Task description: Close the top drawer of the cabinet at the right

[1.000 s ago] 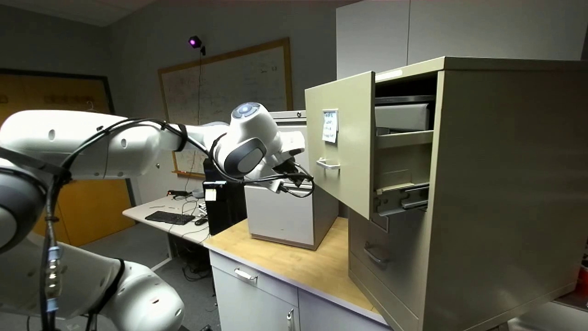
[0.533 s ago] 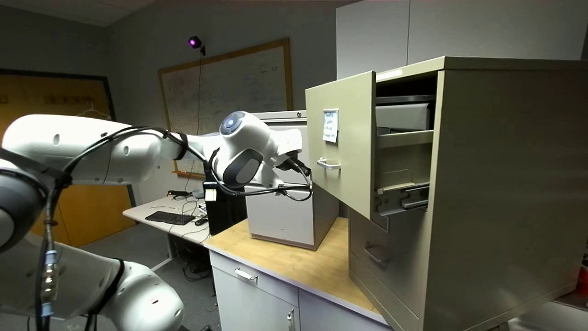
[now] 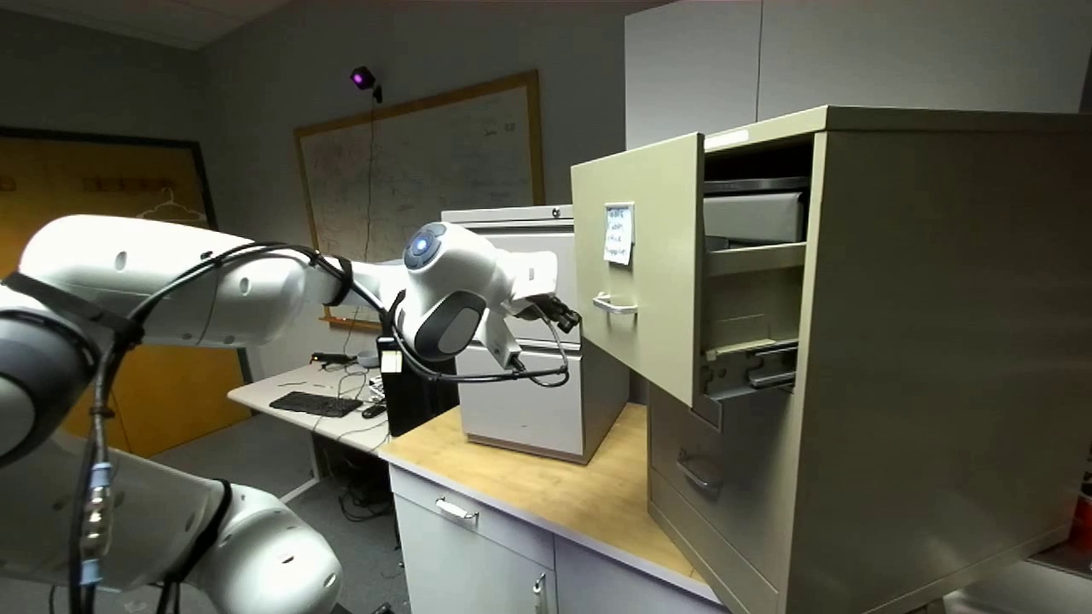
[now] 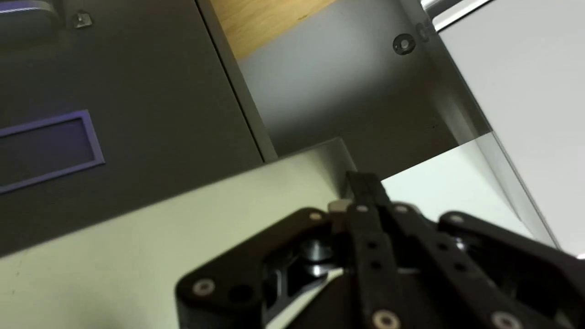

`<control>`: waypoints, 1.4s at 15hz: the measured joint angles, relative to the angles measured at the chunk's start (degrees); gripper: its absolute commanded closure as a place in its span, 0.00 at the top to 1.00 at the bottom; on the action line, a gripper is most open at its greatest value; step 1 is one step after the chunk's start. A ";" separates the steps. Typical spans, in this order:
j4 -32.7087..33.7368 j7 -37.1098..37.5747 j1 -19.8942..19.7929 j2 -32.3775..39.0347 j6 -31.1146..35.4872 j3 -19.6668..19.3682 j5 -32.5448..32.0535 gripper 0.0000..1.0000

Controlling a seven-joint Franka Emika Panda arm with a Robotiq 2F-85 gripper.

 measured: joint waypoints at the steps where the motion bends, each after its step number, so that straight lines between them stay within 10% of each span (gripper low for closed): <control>1: 0.15 0.98 0.00 0.55 0.71 0.04 0.23 0.00; 13: 10.12 11.52 -5.69 17.70 11.55 4.56 2.13 0.00; 21: 16.10 21.46 -26.57 24.24 12.42 22.97 -1.13 0.00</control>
